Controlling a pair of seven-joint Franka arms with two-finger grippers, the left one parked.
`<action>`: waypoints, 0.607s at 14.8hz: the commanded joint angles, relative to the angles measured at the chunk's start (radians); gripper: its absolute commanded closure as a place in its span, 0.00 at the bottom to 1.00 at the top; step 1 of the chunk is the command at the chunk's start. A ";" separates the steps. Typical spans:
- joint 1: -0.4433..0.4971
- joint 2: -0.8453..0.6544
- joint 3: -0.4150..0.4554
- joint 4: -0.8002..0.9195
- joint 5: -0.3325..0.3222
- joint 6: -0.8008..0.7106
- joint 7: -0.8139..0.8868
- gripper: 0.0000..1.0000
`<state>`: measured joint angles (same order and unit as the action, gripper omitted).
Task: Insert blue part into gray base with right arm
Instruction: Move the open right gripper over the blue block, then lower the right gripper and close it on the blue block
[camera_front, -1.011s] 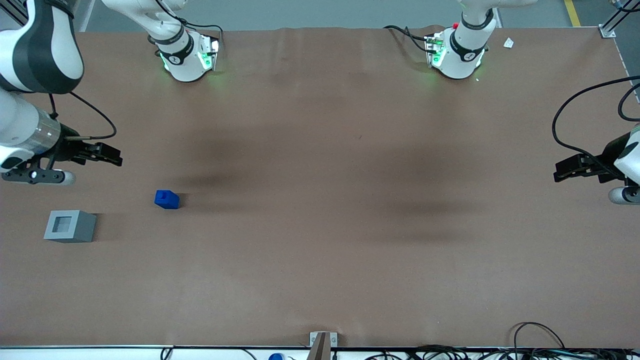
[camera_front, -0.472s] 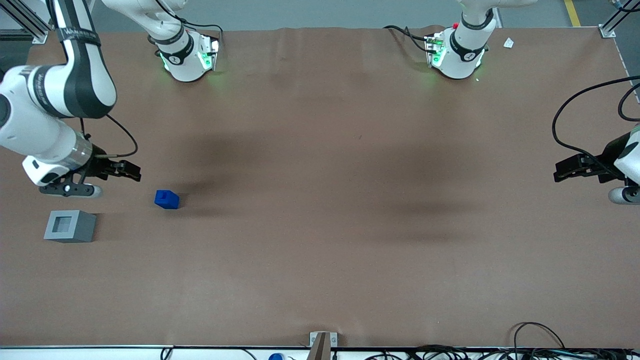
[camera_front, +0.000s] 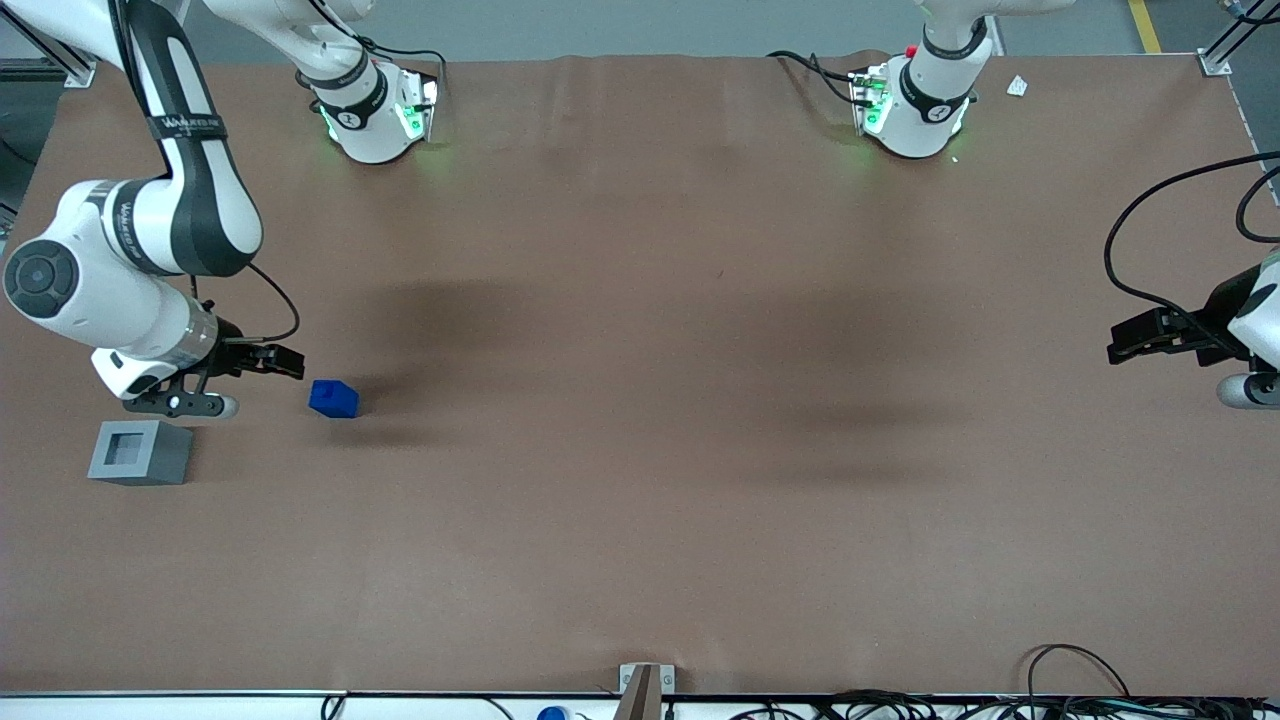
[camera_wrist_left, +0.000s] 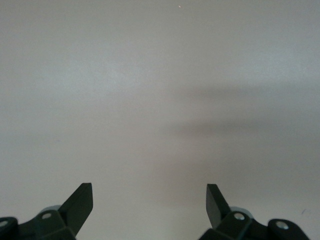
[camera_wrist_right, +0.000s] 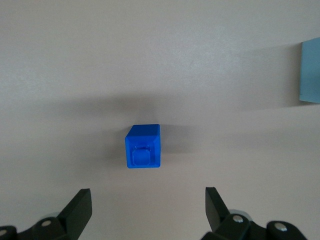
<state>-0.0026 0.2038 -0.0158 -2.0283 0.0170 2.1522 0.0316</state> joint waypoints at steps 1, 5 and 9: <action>-0.005 0.026 0.010 -0.009 0.006 0.021 -0.006 0.00; -0.005 0.069 0.010 -0.009 0.023 0.032 -0.002 0.00; 0.010 0.115 0.010 -0.007 0.028 0.064 -0.001 0.00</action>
<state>0.0013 0.3029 -0.0097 -2.0284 0.0274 2.1933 0.0317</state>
